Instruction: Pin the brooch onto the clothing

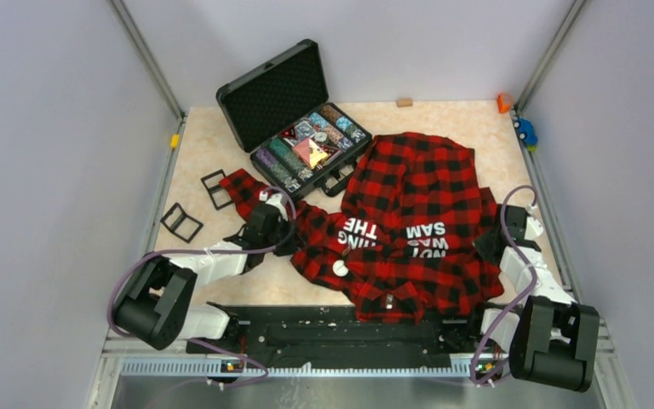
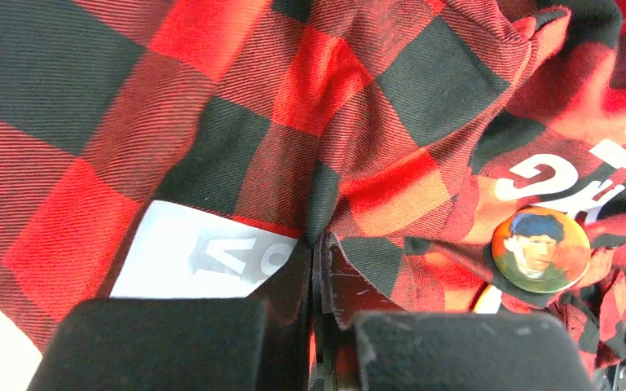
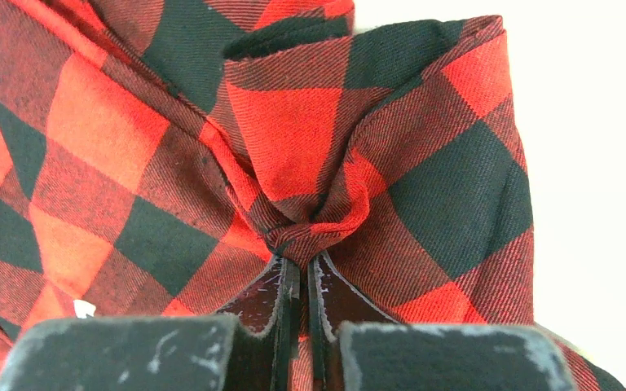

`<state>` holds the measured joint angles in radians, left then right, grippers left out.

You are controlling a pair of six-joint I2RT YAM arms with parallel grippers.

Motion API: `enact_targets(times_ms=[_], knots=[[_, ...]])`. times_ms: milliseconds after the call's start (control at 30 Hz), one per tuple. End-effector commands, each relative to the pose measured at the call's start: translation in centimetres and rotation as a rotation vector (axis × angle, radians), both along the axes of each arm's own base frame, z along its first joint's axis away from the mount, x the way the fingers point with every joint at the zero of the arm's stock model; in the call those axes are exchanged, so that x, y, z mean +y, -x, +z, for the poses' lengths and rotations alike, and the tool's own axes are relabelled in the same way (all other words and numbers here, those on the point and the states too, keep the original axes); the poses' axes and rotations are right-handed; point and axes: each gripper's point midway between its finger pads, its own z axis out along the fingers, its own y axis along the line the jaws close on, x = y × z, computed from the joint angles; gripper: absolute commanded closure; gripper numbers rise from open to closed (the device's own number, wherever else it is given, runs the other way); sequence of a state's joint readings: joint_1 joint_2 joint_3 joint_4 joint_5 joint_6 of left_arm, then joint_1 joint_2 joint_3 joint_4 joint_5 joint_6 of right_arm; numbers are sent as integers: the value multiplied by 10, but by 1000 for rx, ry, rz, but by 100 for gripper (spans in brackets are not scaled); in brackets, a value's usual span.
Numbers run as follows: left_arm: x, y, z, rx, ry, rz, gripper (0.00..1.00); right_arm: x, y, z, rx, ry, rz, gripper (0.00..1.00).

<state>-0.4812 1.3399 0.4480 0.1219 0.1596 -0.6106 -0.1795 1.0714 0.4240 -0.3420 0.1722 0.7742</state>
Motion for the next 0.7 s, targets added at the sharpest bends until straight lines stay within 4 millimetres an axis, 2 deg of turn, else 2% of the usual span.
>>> enact_targets(times_ms=[0,300,400,500,533,567,633,667], knots=[[25,5,-15,37,-25,82,100,-14,11,-10,30,-22,-35,100],[37,-3,-10,24,7,144,100,-51,7,14,18,100,-114,100],[38,-7,-7,10,0,143,100,-56,4,18,28,128,-103,100],[36,-12,3,-11,-11,116,100,-53,-3,22,35,125,-31,100],[34,-15,9,-26,-9,101,100,-51,-6,27,22,125,1,93],[33,-17,16,-39,-7,89,99,-45,-10,31,-2,109,41,82],[28,-21,31,-76,-1,69,82,-38,-14,43,-51,108,99,64],[26,-24,42,-101,1,63,70,-34,-13,50,-61,117,120,52]])
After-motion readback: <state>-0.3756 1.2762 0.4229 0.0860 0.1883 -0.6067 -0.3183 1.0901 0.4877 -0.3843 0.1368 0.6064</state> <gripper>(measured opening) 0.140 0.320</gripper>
